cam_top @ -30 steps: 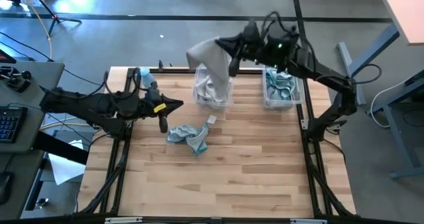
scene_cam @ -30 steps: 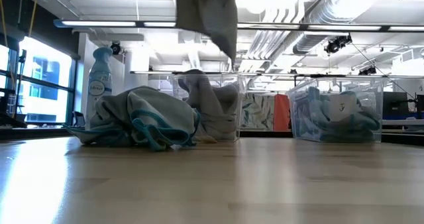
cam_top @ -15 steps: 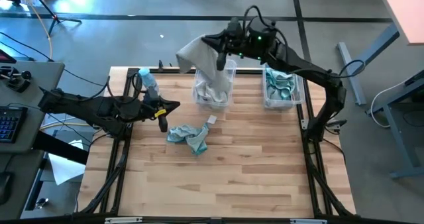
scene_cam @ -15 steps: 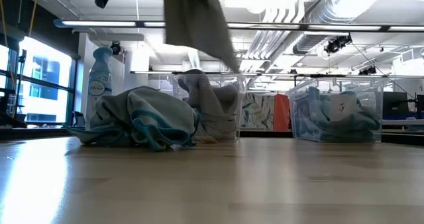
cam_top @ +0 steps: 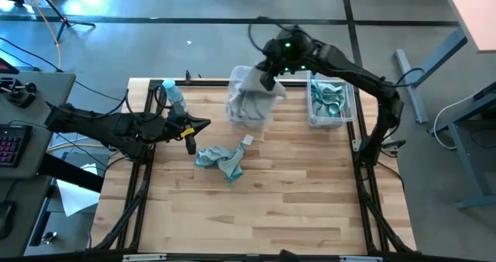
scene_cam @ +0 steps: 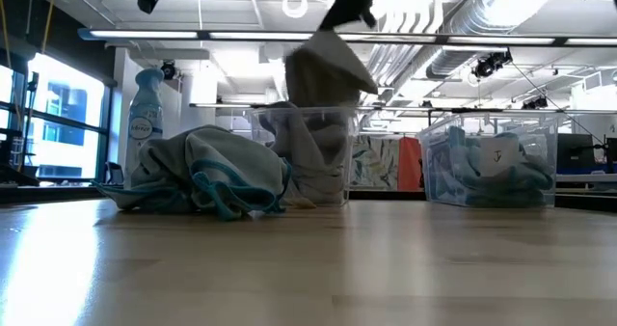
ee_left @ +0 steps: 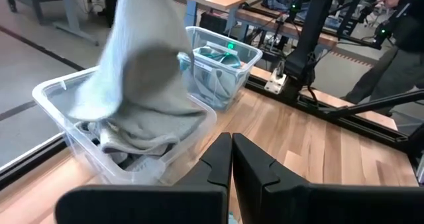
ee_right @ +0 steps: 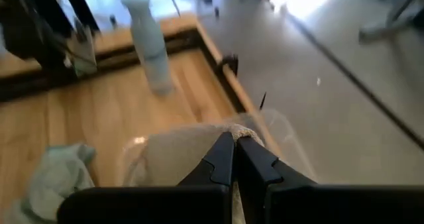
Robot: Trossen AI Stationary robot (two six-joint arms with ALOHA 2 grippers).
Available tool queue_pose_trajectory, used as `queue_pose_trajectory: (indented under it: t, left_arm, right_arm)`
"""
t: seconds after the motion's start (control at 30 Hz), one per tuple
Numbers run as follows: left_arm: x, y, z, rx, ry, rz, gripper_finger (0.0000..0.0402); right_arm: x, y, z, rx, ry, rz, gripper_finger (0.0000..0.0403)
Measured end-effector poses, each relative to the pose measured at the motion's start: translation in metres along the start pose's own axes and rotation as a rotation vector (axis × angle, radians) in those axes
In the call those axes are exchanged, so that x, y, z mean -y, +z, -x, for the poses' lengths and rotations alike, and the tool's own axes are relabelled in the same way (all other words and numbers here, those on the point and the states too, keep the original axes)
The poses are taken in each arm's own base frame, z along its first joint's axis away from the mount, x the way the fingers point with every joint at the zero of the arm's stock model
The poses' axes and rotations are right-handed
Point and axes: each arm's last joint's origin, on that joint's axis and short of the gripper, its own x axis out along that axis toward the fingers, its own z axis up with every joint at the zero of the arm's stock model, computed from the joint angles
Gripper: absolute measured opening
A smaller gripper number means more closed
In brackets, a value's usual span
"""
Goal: Sort microfiber towel by color & place in baskets
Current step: Put the white microfiber cloth into the left transparent bin
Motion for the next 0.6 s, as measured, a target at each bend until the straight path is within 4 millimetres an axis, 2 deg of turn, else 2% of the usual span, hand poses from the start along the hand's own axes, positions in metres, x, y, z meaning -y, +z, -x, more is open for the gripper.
queue_pose_trajectory:
  t: [0.2,0.37,0.6]
  left_arm:
    - [0.0,0.0,0.0,0.003,0.005,0.003,0.0]
    - [0.0,0.0,0.0,0.001,0.005,0.036,0.0]
    - [0.0,-0.001,0.0,-0.007,-0.001,0.05,0.0]
  right_arm:
    - [-0.002,-0.021,-0.06,-0.134,0.062,-0.003,0.0]
    - [-0.002,-0.05,-0.111,-0.28,0.096,-0.002,0.0]
    - [0.002,-0.081,-0.155,-0.414,0.093,-0.045,0.0002]
